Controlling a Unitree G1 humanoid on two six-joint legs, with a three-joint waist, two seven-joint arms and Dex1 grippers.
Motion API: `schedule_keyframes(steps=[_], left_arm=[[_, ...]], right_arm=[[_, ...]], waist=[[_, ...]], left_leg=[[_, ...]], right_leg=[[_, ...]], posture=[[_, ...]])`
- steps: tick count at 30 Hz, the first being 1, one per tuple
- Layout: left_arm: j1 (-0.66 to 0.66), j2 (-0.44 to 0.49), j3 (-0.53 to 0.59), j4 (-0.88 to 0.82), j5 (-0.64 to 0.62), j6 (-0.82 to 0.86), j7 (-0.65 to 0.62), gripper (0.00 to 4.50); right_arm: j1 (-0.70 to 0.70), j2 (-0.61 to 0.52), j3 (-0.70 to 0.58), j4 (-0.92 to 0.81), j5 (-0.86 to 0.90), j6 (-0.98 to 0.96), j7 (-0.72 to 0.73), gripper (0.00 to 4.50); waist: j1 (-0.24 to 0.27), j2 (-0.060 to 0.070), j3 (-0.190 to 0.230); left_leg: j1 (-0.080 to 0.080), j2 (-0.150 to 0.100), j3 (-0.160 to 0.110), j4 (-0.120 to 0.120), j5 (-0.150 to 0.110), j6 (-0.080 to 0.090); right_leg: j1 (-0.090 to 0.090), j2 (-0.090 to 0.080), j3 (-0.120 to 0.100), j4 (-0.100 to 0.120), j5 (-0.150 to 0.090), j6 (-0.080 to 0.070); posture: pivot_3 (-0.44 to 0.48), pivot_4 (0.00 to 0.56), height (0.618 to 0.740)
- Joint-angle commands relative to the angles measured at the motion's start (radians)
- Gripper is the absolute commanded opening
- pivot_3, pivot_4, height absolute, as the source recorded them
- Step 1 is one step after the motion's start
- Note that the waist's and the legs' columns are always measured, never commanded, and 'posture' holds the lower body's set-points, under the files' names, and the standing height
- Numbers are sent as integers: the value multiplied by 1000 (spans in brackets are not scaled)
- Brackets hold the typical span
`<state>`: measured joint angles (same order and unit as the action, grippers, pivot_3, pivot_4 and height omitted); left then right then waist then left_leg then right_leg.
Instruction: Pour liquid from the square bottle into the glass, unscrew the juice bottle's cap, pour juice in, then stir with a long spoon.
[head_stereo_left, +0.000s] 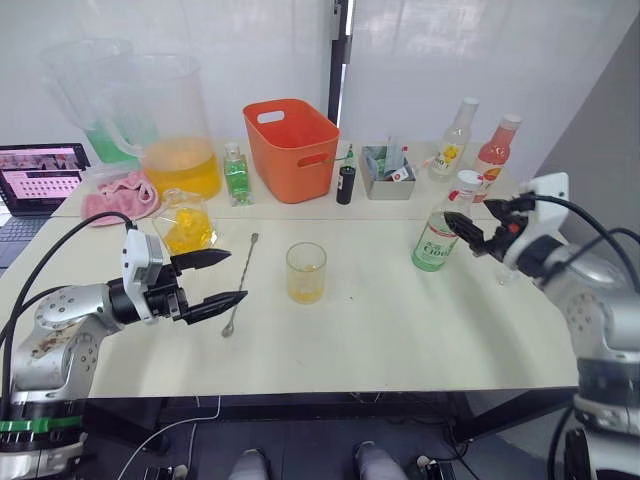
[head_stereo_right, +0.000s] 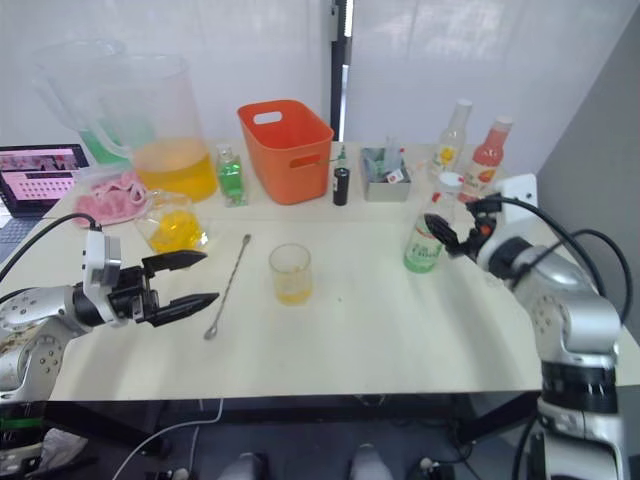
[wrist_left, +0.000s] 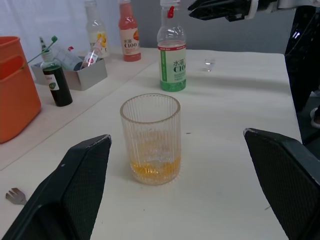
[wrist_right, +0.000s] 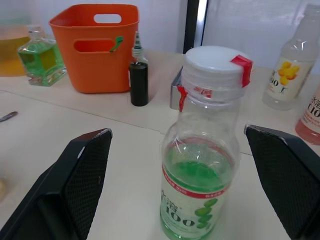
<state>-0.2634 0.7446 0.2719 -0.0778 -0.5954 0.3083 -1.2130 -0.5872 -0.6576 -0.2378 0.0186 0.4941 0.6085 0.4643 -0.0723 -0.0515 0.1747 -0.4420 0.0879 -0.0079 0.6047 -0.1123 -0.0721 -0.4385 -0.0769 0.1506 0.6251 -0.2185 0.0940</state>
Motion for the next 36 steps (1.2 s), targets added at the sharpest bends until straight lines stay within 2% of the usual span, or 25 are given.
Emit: schedule_keyframes(steps=[1,12,15,20,22,25,31,36], left_arm=[[-4,14,29,-44,-15,-5,27,4489],[31,-4,41,-72,-19,-27,67,4489],[36,-2,46,-73,-20,-30,72,4500],[38,-3,47,-74,-23,-29,74,4500],[36,-2,46,-69,-21,-31,72,4500],[31,0,43,-62,-19,-34,66,4500],[9,-10,18,-38,-17,-52,45,4500],[-60,-7,-27,33,-5,-60,-3,4500]], right_arm=[[-79,3,15,97,-48,-71,29,4500],[-254,44,51,421,-138,-235,125,4500],[-269,49,38,461,-134,-267,148,3704],[-281,56,28,508,-137,-320,169,1978],[-275,55,26,497,-133,-326,177,1529],[-248,48,19,409,-101,-290,203,1528],[-102,21,23,8,41,-88,275,1528],[-10,6,41,-335,243,141,288,1528]], waist=[[1,0,0],[-4,1,0],[-4,1,0],[-7,1,1],[-8,1,1],[-12,1,1],[-14,3,2],[-19,4,2]], left_leg=[[0,0,0,0,0,0],[0,0,0,-1,0,0],[0,0,0,-1,0,0],[0,0,0,-1,0,0],[0,0,0,-1,0,0],[0,0,0,-1,0,0],[0,0,0,-5,0,0],[0,0,0,-5,0,0]], right_leg=[[0,0,0,0,0,0],[-1,0,0,0,0,0],[-1,0,0,0,0,0],[-1,0,0,0,0,0],[-1,0,0,0,0,0],[-1,0,0,0,0,0],[-2,0,0,1,-1,1],[-3,0,0,1,-1,0]], posture=[[0,150,722],[0,150,722],[0,150,722],[0,150,722],[0,150,722],[0,150,722],[0,150,722],[0,150,722]])
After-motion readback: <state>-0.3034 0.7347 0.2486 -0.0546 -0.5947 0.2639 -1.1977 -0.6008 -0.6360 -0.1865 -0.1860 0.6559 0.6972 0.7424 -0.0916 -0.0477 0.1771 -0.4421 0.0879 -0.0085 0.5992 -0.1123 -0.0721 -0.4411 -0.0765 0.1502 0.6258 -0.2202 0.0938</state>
